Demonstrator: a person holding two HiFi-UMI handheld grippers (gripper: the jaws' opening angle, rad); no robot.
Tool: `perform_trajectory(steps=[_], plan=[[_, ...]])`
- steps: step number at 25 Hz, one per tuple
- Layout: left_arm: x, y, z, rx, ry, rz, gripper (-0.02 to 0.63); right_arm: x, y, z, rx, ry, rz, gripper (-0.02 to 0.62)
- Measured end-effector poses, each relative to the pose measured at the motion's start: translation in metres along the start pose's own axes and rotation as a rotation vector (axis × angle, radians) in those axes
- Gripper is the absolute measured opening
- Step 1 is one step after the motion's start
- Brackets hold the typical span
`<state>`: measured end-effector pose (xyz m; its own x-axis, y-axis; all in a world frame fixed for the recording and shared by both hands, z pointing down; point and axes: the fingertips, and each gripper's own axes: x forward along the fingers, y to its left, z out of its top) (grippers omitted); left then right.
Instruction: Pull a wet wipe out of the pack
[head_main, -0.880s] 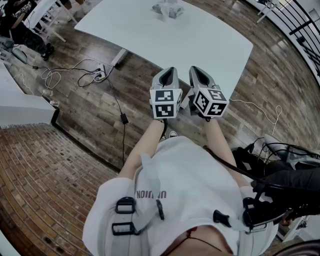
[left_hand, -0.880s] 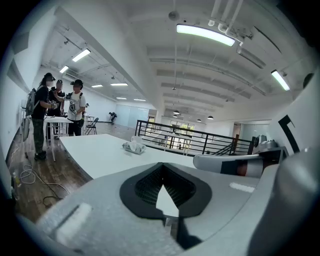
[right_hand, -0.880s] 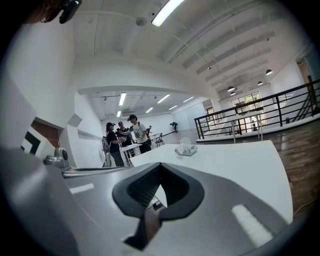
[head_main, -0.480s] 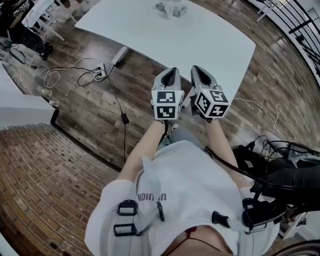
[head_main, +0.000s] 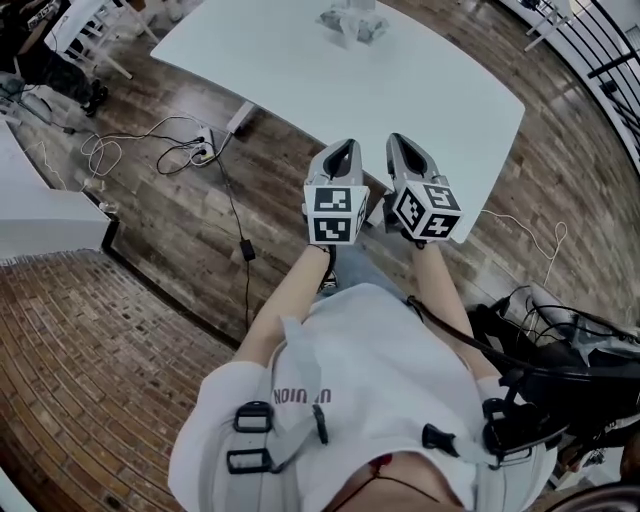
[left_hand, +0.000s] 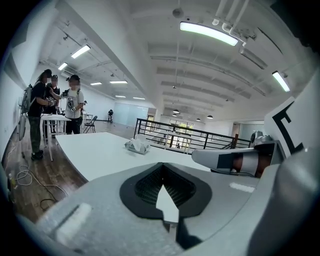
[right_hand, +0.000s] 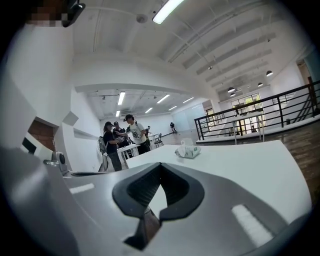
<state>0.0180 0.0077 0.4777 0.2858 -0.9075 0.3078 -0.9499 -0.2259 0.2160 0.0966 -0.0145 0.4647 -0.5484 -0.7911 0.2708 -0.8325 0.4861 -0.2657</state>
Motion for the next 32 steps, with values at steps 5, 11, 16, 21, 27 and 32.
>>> perform_trajectory(steps=[5, 11, 16, 21, 27, 32], plan=[[0.046, 0.019, 0.018, 0.002, -0.001, 0.005, 0.002, 0.051, -0.018, 0.009, 0.023, 0.013, 0.025, 0.005], [0.099, 0.044, 0.035, 0.01, 0.033, 0.015, 0.003, 0.108, -0.036, 0.023, 0.05, 0.036, 0.051, 0.005], [0.134, 0.059, 0.043, -0.002, 0.052, 0.015, 0.003, 0.148, -0.05, 0.035, 0.054, 0.047, 0.065, 0.005], [0.157, 0.074, 0.049, -0.004, 0.076, 0.0, 0.003, 0.181, -0.056, 0.038, 0.062, 0.066, 0.078, 0.005], [0.18, 0.093, 0.057, -0.002, 0.09, -0.04, 0.002, 0.228, -0.069, 0.046, 0.074, 0.076, 0.075, 0.005], [0.189, 0.1, 0.057, -0.003, 0.106, -0.076, 0.003, 0.283, -0.091, 0.048, 0.055, 0.108, 0.06, 0.006]])
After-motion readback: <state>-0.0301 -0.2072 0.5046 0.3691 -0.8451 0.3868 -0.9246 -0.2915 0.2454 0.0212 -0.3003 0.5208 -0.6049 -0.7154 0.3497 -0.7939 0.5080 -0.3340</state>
